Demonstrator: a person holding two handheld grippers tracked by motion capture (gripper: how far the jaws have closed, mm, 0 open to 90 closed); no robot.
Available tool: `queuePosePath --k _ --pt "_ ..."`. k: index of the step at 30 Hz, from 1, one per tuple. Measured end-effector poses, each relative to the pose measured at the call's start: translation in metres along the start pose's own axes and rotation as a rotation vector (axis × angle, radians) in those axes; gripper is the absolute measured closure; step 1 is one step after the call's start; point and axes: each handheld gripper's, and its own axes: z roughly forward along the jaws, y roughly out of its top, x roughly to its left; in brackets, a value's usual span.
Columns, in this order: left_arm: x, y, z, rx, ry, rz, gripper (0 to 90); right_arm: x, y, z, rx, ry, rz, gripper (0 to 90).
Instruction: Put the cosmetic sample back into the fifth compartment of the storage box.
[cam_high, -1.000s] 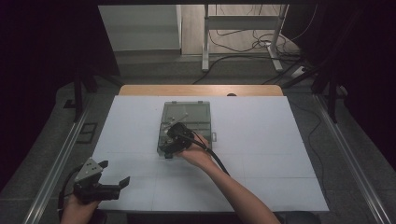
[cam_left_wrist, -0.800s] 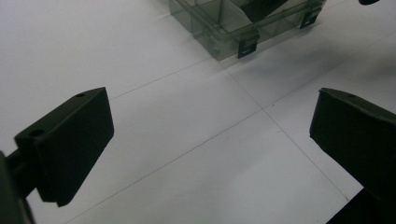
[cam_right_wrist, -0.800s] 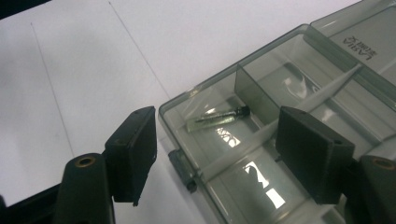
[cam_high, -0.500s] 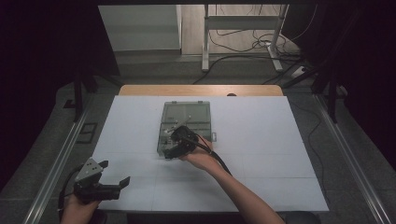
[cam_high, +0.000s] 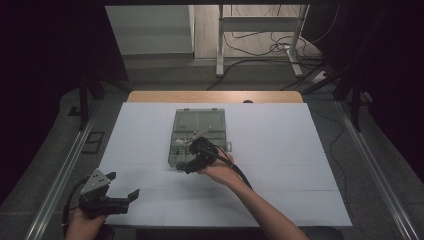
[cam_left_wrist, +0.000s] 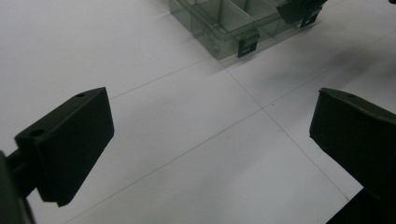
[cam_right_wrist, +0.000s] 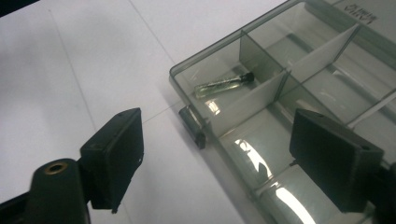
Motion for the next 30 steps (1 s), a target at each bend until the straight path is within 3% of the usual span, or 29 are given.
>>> queuePosePath --k 14,17,30 --pt "0.0 0.0 0.0 0.0 -0.001 0.005 0.4 -0.006 -0.01 -0.016 0.004 0.035 0.023 8.9" --pt "0.0 0.0 0.0 -0.002 -0.003 0.004 0.4 -0.005 -0.011 -0.019 0.003 0.029 0.033 7.0" --pt "0.0 0.0 -0.001 -0.006 -0.009 0.009 0.4 -0.006 -0.02 -0.034 -0.012 -0.021 -0.009 4.3"
